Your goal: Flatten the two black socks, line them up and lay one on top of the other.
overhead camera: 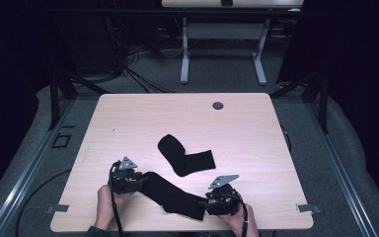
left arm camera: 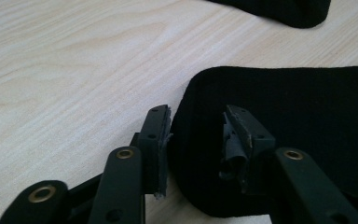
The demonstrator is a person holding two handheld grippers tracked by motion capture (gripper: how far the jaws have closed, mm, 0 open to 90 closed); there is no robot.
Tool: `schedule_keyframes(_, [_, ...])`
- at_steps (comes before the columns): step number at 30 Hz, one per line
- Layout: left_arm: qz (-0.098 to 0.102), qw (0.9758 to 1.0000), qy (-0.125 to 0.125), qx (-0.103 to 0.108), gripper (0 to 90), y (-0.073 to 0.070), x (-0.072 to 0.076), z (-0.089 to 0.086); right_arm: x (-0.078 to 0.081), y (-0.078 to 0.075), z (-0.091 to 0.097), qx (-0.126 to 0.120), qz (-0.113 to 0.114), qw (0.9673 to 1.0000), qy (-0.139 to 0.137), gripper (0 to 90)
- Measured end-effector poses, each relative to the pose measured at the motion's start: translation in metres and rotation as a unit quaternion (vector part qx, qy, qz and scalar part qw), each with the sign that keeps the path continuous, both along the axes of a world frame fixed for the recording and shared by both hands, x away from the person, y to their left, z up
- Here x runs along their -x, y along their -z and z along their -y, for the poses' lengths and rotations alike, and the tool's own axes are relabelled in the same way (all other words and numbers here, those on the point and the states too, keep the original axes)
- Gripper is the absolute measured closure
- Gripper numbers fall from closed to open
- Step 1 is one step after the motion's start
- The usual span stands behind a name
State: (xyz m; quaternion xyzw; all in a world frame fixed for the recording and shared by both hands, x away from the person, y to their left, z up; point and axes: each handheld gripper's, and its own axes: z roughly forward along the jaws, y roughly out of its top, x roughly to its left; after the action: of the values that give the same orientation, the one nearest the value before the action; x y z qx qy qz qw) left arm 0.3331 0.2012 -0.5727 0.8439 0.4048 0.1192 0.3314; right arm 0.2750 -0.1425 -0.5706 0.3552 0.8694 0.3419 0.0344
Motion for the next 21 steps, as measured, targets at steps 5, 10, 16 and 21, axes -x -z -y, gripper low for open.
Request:
schedule_keyframes(5, [0.006,0.9999,0.004,-0.009,73.3,-0.001,0.004,0.005,-0.002,0.002,0.001,-0.009,-0.005,0.9998,-0.014,74.2])
schedule_keyframes(10, [0.012,0.9999,-0.008,-0.007,82.5,0.0,0.006,0.004,-0.004,0.004,0.001,-0.021,-0.008,0.9996,-0.017,80.3])
schedule_keyframes(16, [0.015,0.9994,-0.022,0.023,83.4,-0.003,0.013,-0.001,-0.003,-0.001,0.006,-0.01,0.007,0.9999,-0.006,81.2])
schedule_keyframes(21, [0.02,0.9983,-0.029,0.047,83.5,-0.007,0.024,0.003,-0.003,-0.012,0.018,-0.015,0.02,0.9997,0.004,81.1])
